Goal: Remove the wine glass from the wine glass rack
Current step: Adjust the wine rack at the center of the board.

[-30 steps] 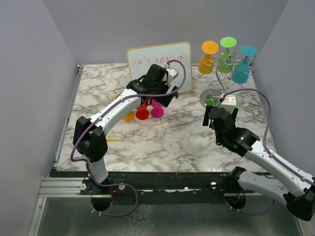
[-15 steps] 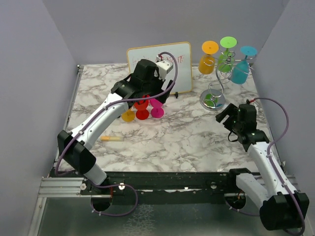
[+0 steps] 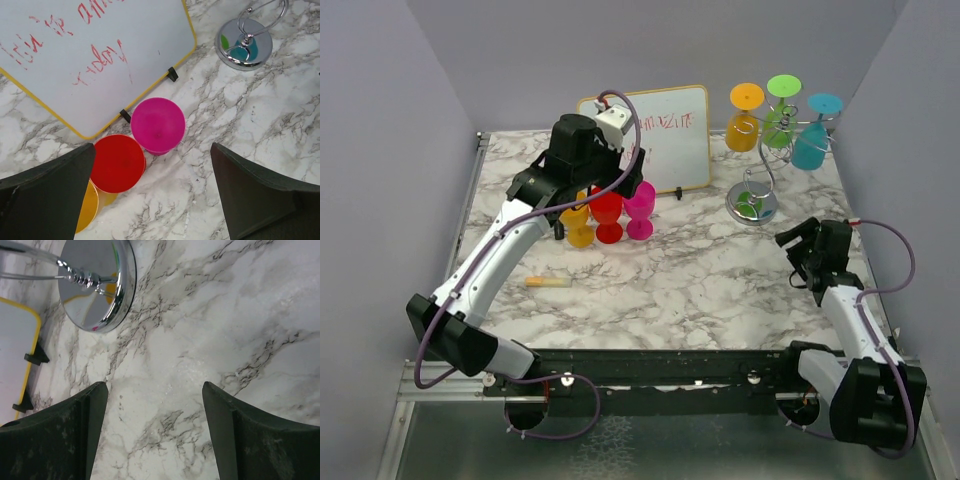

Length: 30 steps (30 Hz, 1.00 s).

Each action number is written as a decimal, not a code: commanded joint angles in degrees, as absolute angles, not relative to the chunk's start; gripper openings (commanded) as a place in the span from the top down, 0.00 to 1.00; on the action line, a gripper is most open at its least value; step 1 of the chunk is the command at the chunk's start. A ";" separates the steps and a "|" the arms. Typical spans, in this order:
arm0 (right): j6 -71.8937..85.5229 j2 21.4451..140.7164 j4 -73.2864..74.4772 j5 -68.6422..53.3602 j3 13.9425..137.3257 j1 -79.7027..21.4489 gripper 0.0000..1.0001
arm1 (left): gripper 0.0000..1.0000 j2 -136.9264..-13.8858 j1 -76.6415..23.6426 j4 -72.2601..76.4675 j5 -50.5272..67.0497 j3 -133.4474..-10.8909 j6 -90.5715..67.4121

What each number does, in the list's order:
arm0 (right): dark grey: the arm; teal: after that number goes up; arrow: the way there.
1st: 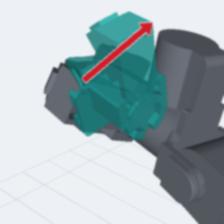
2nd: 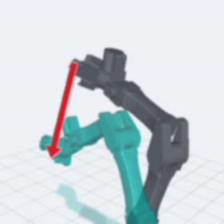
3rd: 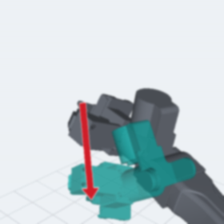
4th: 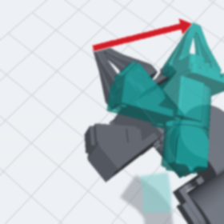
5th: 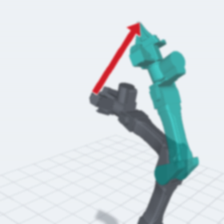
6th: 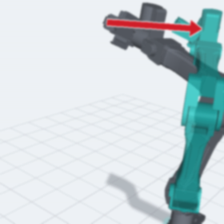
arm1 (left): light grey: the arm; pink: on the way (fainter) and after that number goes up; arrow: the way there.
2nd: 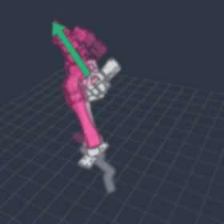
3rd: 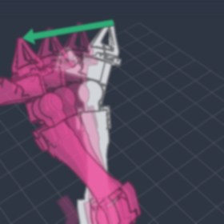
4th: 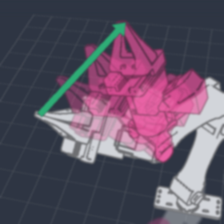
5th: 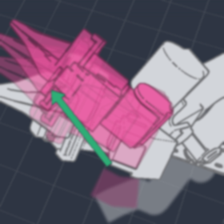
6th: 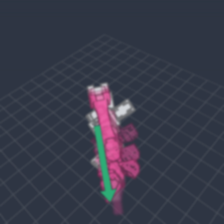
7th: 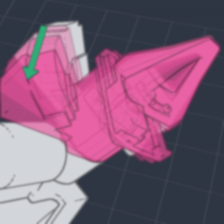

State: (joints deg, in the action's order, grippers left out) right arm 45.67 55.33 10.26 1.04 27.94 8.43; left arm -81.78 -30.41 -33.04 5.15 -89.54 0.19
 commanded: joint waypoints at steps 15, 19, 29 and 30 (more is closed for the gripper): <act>46.59 73.95 -7.36 -14.22 33.69 24.08 0.33 | 0.01 -74.40 -29.53 -31.38 5.75 -86.01 -5.79; 48.74 79.24 -15.57 -19.49 34.01 24.78 0.35 | 0.01 -72.74 -29.53 -31.38 5.69 -85.05 -6.45; 50.51 95.34 -24.03 -31.16 42.18 24.70 0.45 | 0.01 -71.43 -29.53 -30.41 6.26 -83.26 -7.59; 51.28 95.95 -25.47 -29.95 42.04 24.74 0.45 | 0.01 -71.40 -29.53 -30.37 6.40 -83.27 -7.79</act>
State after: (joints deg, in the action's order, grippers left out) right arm 49.08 93.45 -19.16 -26.50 39.83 24.47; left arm -72.27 -29.95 -31.64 5.89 -83.81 -6.68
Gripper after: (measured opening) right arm 0.555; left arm 0.988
